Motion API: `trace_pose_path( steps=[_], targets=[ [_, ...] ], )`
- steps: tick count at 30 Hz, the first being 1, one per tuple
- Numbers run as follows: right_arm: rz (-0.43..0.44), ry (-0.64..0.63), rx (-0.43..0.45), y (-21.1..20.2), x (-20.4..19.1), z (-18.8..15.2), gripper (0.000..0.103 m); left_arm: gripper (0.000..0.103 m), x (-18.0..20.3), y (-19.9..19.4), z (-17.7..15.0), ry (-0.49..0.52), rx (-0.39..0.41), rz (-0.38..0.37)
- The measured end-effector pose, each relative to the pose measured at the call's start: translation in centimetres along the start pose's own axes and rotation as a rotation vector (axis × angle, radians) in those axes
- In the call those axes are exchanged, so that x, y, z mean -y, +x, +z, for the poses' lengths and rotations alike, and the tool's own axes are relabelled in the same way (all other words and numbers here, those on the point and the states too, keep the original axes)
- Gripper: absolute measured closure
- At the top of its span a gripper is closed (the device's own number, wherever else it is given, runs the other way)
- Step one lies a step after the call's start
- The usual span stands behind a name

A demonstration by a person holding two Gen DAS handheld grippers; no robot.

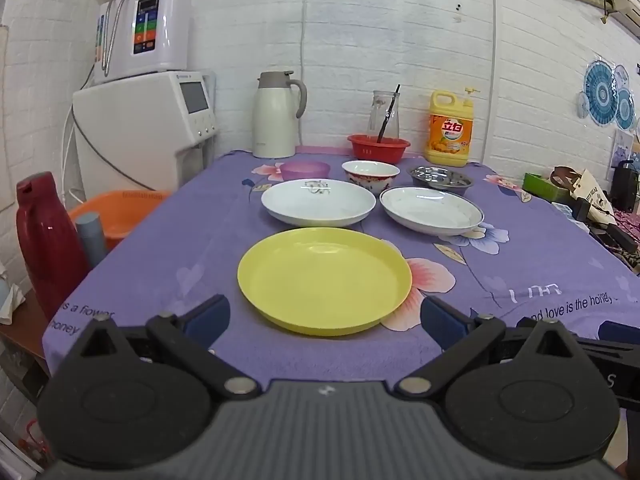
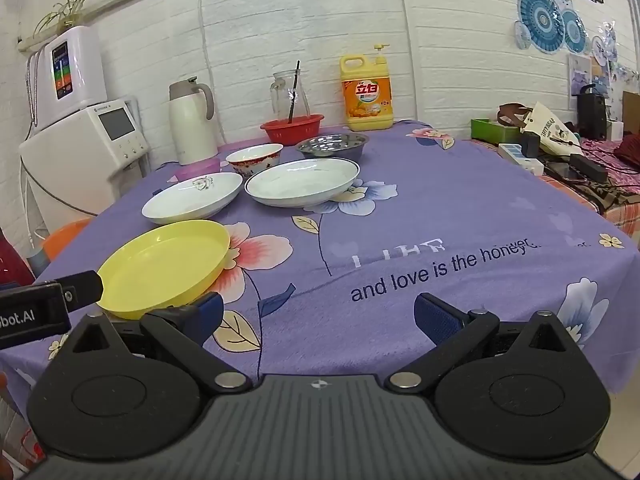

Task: Organize plates and bowls
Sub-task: 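Move the left gripper toward the yellow plastic plate's rim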

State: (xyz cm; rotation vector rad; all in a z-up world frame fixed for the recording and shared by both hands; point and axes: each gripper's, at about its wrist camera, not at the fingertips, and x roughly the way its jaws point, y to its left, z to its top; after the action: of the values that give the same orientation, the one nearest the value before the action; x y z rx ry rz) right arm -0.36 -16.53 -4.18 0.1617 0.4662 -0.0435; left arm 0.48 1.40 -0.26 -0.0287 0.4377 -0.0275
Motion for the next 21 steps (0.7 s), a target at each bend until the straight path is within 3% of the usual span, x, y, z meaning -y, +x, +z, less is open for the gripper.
trace_pose_path(
  steps=[21],
  targets=[
    [0.032, -0.006, -0.010, 0.06, -0.35, -0.25, 0.000, 0.002, -0.48, 0.35, -0.32, -0.021, -0.004, -0.045]
  ],
)
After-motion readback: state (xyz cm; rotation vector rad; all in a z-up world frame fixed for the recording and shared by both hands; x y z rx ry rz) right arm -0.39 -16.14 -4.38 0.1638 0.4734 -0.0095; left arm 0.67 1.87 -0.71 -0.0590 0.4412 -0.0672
